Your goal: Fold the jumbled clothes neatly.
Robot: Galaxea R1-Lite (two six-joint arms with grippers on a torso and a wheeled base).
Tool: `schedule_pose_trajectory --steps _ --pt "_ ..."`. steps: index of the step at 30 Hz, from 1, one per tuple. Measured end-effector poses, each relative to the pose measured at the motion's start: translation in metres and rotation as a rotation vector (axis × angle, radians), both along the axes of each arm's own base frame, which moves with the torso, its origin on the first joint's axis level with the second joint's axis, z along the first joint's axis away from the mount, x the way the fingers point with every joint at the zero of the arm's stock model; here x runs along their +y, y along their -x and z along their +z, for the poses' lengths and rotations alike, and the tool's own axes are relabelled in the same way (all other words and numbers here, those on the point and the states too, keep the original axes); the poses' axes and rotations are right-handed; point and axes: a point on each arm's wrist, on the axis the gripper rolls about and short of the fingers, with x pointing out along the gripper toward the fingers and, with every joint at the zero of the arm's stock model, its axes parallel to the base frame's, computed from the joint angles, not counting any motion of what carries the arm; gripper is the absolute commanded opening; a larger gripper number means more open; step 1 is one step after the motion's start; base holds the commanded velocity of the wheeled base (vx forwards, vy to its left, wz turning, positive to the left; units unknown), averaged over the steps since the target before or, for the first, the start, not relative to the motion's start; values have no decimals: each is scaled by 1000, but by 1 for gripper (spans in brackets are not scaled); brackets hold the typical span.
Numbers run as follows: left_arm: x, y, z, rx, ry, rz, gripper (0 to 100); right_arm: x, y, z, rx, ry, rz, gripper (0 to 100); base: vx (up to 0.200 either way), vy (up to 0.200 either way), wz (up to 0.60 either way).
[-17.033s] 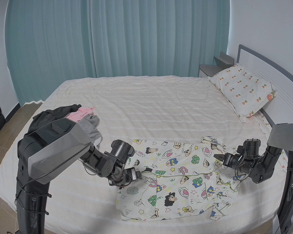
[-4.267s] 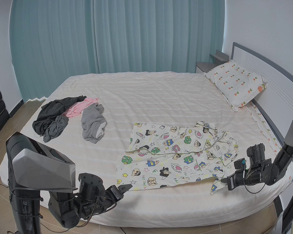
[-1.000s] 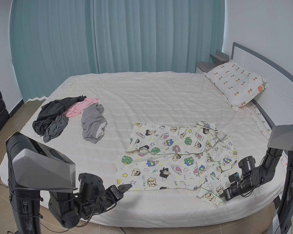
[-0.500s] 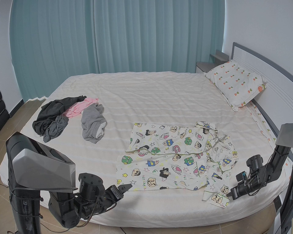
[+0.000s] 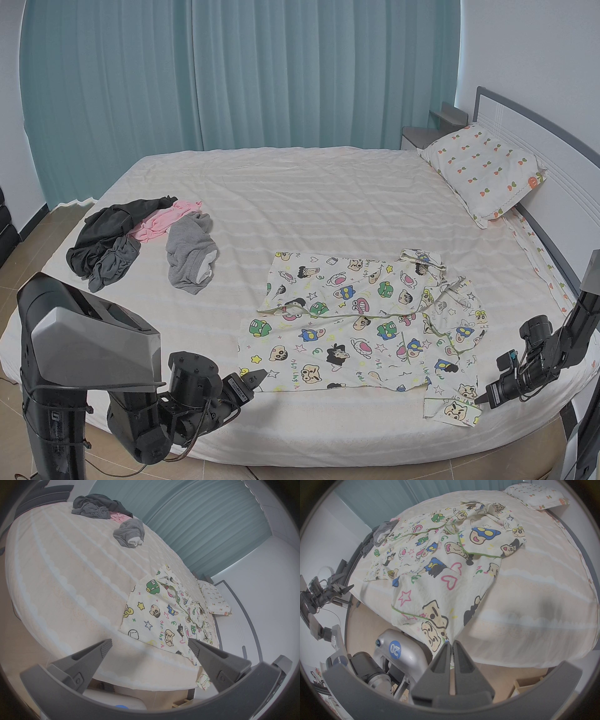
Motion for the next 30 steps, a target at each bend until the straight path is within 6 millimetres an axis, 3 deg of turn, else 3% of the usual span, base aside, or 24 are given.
schedule_pose_trajectory --steps 10,19,30 --pt "-15 -25 -13 187 -150 -14 100 -4 9 2 6 -21 -16 0 0 0 0" --pt "-24 -62 -1 129 -202 -50 100 -3 13 3 7 -52 -8 0 0 0 0" --pt "-30 -72 -10 166 -310 -120 100 -2 14 3 4 -60 -3 0 0 0 0"
